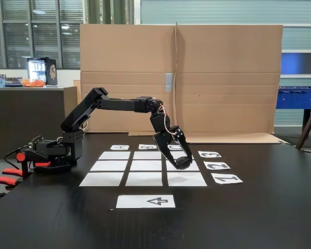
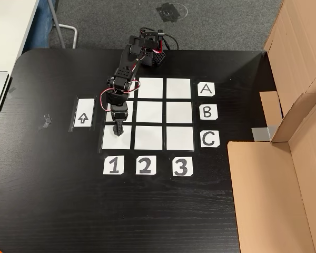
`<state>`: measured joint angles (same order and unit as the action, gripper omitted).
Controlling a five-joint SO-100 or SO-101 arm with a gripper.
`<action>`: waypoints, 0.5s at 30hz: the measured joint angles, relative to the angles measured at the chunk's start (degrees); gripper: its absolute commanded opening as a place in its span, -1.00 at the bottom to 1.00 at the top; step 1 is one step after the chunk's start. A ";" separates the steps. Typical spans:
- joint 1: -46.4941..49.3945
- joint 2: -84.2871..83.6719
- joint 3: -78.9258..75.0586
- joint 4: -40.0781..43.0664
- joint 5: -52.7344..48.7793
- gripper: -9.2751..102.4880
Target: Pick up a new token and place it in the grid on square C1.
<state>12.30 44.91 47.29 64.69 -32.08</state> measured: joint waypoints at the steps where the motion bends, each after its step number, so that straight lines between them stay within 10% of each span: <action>1: 0.26 0.00 0.00 0.00 0.00 -0.73; 5: 1.05 0.00 0.00 0.00 0.00 -0.22; 15: 2.46 0.18 -0.88 0.09 0.53 -0.01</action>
<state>14.77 45.09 46.41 64.78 -31.55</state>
